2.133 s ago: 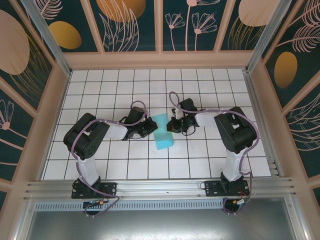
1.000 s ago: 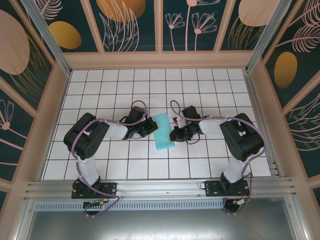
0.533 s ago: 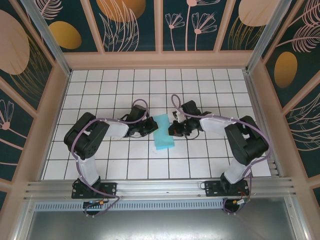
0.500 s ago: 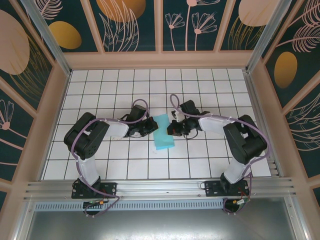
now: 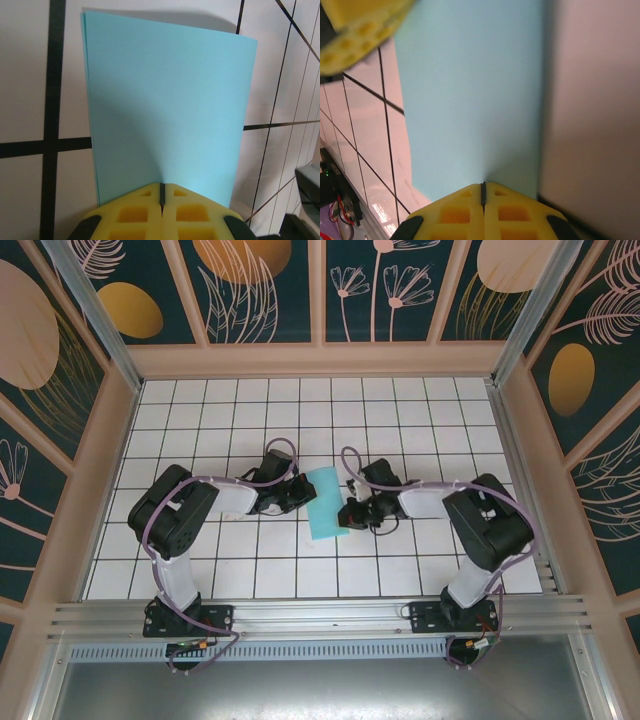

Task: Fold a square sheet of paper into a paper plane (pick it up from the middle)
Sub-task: Fold the square sheet of paper in half at the center of the table.

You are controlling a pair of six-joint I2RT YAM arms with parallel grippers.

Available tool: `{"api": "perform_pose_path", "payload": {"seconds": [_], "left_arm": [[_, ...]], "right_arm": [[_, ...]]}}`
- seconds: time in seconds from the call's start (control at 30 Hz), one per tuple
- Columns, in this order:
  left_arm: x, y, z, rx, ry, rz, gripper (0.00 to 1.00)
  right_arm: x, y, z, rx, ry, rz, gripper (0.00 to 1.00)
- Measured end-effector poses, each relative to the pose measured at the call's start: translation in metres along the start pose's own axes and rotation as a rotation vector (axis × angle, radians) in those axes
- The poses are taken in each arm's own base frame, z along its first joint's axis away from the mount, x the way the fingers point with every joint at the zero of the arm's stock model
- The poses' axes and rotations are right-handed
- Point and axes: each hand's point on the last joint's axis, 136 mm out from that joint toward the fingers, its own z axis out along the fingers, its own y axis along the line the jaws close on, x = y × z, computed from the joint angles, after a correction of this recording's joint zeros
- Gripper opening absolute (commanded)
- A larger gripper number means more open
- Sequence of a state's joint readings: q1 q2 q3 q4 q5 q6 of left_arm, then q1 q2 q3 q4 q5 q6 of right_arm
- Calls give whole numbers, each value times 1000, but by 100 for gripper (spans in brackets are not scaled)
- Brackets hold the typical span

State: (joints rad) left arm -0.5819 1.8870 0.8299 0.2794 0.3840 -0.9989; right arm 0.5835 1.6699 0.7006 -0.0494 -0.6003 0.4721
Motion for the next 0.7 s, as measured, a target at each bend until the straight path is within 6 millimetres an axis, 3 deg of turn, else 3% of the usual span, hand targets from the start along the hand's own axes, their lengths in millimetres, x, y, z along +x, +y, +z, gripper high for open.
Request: {"api": "perform_pose_path", "payload": {"seconds": [0.13,0.23,0.33,0.47,0.57,0.7], "left_arm": [[0,0,0,1,0,1,0],[-1,-3,-1,7,-3,4,0],[-3,-8,-3,15,-9,21,0],[-4,-11,-5,-2,-6,49,1],[-9,-17,-10,-10,-14,65,8],[-21,-49,-22,62,-48,105,11]], "right_arm": [[21,-8,-11,22,14,32,0],[22,-12,-22,64,-8,65,0],[5,-3,-39,65,-91,65,0],[-35,12,-55,46,-195,75,0],[-54,12,-51,43,-221,99,0],[-59,2,-36,48,-204,152,0]]}}
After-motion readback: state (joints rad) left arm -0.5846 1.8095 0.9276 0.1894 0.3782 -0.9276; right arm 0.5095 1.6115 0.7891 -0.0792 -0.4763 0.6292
